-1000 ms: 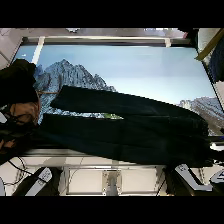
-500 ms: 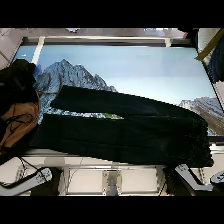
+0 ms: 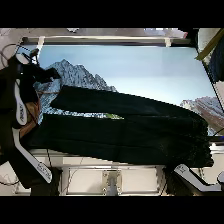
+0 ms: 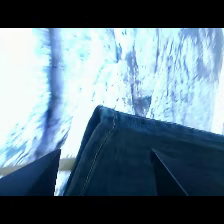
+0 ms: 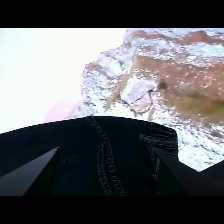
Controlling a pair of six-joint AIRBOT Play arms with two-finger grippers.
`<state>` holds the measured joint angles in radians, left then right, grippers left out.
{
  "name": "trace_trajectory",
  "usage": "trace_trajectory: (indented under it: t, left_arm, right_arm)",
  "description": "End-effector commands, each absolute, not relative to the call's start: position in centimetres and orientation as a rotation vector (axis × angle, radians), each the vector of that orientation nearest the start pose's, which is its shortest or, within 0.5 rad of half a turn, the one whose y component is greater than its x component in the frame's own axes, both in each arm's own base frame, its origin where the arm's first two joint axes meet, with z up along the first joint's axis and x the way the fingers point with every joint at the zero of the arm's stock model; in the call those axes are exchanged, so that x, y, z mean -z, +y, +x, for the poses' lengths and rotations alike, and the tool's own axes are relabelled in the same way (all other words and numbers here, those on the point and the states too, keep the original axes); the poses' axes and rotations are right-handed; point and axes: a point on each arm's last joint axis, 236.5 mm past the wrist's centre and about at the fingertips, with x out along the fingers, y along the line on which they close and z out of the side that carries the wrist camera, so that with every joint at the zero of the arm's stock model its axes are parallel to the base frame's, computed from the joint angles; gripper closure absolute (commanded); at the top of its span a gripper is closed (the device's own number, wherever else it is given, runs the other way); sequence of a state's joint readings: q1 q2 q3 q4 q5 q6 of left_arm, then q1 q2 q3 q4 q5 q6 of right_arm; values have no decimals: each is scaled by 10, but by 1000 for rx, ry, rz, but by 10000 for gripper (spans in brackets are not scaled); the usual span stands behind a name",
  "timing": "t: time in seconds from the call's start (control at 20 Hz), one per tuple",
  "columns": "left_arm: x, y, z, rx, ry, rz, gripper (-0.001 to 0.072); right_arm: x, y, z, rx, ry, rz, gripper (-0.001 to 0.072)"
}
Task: Fold the clothes and pants, and hang the long-sleeved shirts on hangers.
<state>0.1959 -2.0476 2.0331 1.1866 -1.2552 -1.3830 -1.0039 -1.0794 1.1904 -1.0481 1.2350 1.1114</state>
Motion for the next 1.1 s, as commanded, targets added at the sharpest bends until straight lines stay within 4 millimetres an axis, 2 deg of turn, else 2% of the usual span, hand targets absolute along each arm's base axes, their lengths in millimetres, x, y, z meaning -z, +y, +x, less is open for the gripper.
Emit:
trace_trajectory:
  t: [0.0,0.25,0.4,0.45,0.55,0.6,0.75,0.8,0.9,1.05]
  left_arm:
    - [92,7,565,270,1306,-254,75]
    - [96,3,571,315,1273,-231,77]
    - [92,-17,566,411,1273,-268,119]
    - [88,-23,567,429,1264,-294,196]
    - [80,-29,569,457,1242,-310,663]
    - [77,-29,570,466,1233,-295,692]
    - [55,-21,572,448,1198,-263,693]
    - [46,-13,572,426,1188,-235,693]
    - [23,6,572,360,1164,-209,693]
    - [-17,18,571,317,1105,-222,693]
  right_arm:
    - [-115,-238,292,324,846,495,94]
    - [-115,-238,292,324,846,494,95]
    - [-115,-238,292,324,846,494,95]
    - [-115,-238,292,325,847,492,96]
    - [-113,-240,290,332,856,485,96]
    - [-113,-241,289,335,860,482,96]
    - [-104,-247,282,359,899,461,103]
    - [-96,-249,278,362,935,461,165]
    - [-65,-245,274,336,1010,510,161]
    - [-9,-250,275,326,1085,602,159]
